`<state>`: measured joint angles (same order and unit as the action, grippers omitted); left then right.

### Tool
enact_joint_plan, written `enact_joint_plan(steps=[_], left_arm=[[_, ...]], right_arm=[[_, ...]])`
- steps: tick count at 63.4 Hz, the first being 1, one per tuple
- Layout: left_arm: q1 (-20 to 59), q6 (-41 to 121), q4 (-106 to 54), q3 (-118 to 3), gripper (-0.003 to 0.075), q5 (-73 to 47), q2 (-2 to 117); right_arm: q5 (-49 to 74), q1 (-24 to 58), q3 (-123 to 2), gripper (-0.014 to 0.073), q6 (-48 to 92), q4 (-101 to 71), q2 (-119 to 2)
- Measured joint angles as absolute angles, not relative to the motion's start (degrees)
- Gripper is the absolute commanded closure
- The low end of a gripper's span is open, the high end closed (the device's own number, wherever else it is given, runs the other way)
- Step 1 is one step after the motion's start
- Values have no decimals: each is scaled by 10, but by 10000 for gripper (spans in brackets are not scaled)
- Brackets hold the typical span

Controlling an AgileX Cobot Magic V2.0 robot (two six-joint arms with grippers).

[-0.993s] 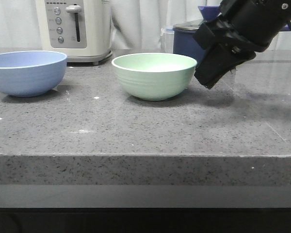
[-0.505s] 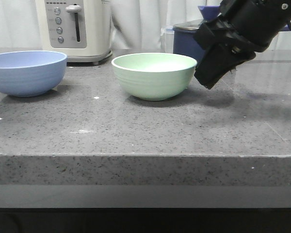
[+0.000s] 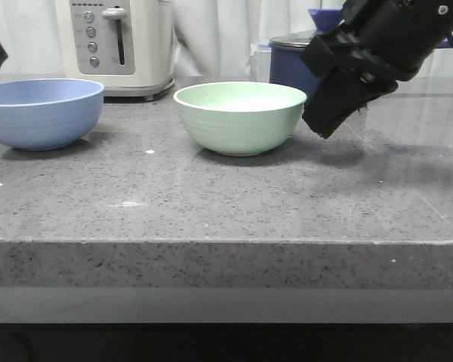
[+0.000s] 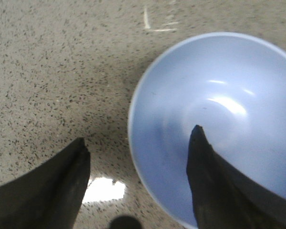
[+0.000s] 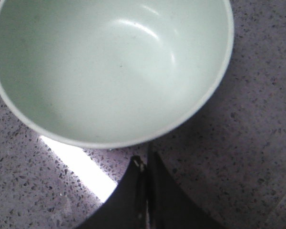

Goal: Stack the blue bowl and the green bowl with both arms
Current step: 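Lower the left gripper and grasp the light blue bowl rim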

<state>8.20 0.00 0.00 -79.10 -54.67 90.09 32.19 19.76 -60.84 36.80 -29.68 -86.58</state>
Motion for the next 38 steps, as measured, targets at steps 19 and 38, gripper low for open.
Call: enact_joint_plan(steps=[19, 38], left_arm=[[74, 0, -19, -791, 304, -526, 956], [74, 0, -31, -791, 615, -518, 967]], right_arm=[[322, 198, -608, 658, 368, -298, -866], [322, 198, -608, 658, 368, -298, -866]])
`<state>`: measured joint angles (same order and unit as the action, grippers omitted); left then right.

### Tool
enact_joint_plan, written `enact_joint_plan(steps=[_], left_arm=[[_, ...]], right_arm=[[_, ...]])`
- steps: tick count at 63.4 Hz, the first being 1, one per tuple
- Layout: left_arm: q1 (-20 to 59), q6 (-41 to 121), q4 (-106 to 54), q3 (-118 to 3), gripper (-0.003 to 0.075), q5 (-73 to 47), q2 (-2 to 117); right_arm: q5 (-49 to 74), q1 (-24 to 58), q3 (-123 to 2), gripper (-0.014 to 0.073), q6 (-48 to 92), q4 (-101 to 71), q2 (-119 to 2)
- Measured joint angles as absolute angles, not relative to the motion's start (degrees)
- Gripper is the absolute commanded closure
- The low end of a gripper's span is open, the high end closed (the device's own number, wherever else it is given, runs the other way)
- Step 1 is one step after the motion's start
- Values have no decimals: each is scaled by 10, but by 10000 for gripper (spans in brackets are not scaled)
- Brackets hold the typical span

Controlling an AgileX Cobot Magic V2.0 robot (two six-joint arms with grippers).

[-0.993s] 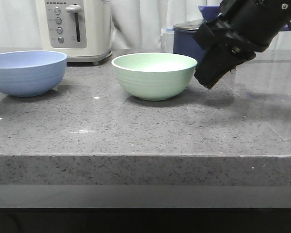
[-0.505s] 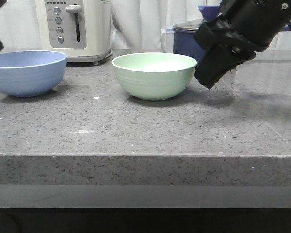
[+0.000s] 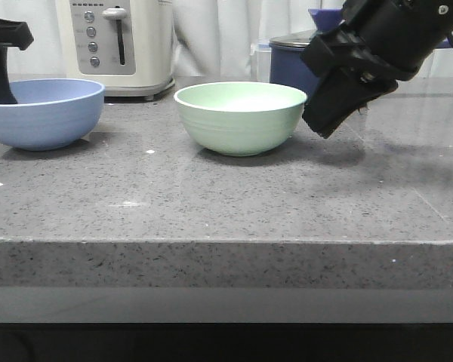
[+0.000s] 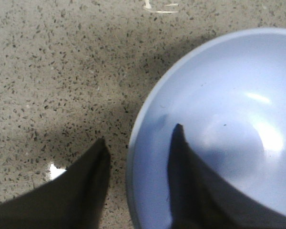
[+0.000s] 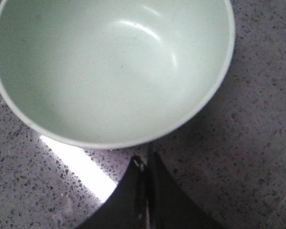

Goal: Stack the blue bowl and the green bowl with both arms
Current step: 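Lower the left gripper and grasp the light blue bowl rim, then lift the blue bowl and carry it over the green bowl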

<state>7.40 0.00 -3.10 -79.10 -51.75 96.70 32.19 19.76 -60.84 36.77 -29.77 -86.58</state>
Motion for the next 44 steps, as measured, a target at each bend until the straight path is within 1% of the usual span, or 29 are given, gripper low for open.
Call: enact_joint_plan(steps=[2, 3, 8, 21, 31, 44], left_arm=[[74, 0, -30, -791, 646, -518, 967], [74, 0, -30, -791, 675, -518, 967], [74, 0, -30, -791, 738, -518, 967], [74, 0, -36, -797, 740, -514, 967], [77, 0, -34, -830, 740, -534, 967], [124, 6, -41, -907, 740, -561, 957]], right_arm=[[322, 198, -608, 658, 368, -298, -866], [322, 198, -608, 658, 368, -298, -866], [322, 198, -608, 658, 367, -298, -866], [322, 198, -608, 658, 367, -298, -866], [322, 198, -608, 658, 367, -298, -866], [322, 198, -608, 658, 367, -298, -866]])
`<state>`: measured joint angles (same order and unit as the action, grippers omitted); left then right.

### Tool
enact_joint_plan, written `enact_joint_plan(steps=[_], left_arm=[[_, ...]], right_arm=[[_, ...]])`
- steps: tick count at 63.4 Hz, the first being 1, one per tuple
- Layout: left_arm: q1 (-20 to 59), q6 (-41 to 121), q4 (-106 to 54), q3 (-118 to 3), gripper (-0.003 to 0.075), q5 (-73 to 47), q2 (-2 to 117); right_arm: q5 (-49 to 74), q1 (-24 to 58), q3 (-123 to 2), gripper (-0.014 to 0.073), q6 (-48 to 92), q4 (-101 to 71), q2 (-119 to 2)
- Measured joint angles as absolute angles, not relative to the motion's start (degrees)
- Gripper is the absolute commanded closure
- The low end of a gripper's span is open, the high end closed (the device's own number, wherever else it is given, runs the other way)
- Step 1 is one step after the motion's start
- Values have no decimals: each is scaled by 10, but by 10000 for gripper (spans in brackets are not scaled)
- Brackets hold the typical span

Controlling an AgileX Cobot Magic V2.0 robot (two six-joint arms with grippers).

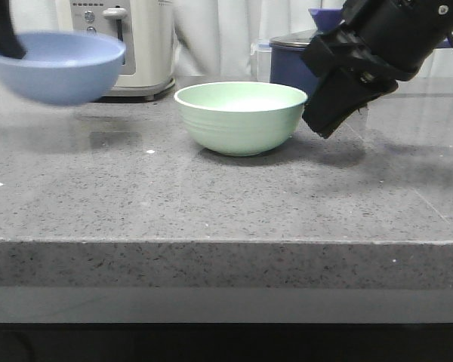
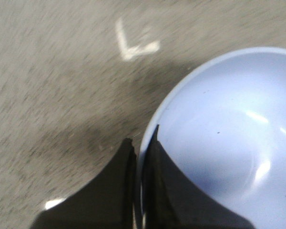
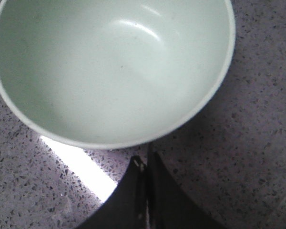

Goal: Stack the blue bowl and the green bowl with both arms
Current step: 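Lift the blue bowl and carry it over the green bowl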

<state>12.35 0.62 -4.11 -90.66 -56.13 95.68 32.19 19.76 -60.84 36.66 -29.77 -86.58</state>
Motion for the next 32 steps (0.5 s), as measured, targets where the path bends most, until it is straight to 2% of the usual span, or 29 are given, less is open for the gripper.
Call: enact_joint_plan(steps=[14, 32], left_arm=[[190, 7, -49, -973, 740, -561, 966], [278, 10, -53, -1064, 740, -586, 1046]], right_arm=[[322, 198, -608, 658, 368, -298, -866], [322, 198, -608, 658, 368, -298, -866]])
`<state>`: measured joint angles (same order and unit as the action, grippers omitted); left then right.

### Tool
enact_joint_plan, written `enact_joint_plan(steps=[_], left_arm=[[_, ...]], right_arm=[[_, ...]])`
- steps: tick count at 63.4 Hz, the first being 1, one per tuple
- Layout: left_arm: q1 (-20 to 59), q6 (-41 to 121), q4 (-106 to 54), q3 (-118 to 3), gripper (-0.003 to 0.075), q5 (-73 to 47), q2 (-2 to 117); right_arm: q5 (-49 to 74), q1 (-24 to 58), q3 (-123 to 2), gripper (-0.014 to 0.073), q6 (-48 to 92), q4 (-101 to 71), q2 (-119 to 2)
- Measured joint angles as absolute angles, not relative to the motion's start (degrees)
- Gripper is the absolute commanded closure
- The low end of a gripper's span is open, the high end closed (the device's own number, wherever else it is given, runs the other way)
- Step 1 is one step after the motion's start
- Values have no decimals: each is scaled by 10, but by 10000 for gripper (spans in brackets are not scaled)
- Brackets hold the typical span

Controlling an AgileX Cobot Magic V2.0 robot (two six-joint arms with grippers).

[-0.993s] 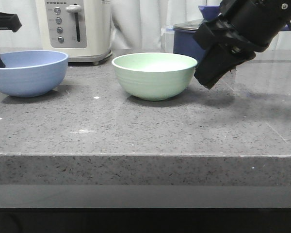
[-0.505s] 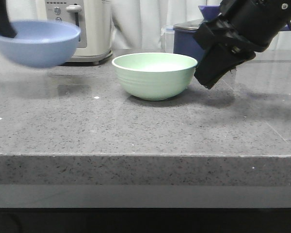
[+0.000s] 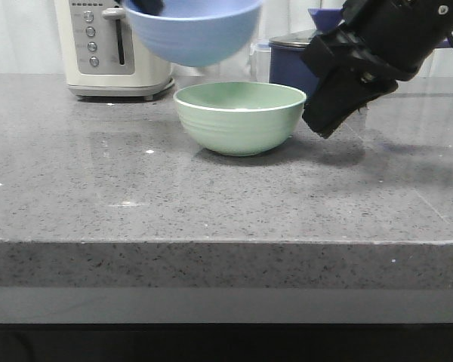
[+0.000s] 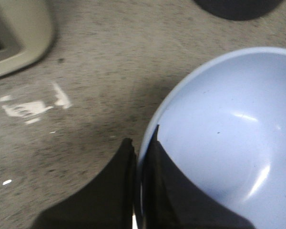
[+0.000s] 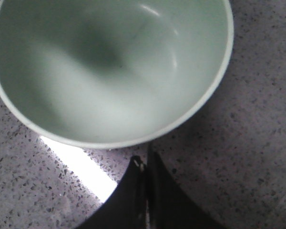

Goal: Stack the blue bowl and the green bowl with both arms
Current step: 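Lift the blue bowl and carry it over the green bowl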

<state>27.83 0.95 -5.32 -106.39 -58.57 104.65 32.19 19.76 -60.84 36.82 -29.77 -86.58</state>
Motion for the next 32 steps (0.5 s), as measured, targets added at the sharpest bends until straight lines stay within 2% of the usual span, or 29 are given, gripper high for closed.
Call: enact_joint_plan(steps=[16, 32], left_arm=[[320, 10, -57, -1092, 740, -594, 1094], [323, 10, -57, -1093, 740, -610, 1115]], right_arm=[[322, 198, -608, 658, 368, -298, -866], [322, 198, -608, 658, 367, -299, -866]])
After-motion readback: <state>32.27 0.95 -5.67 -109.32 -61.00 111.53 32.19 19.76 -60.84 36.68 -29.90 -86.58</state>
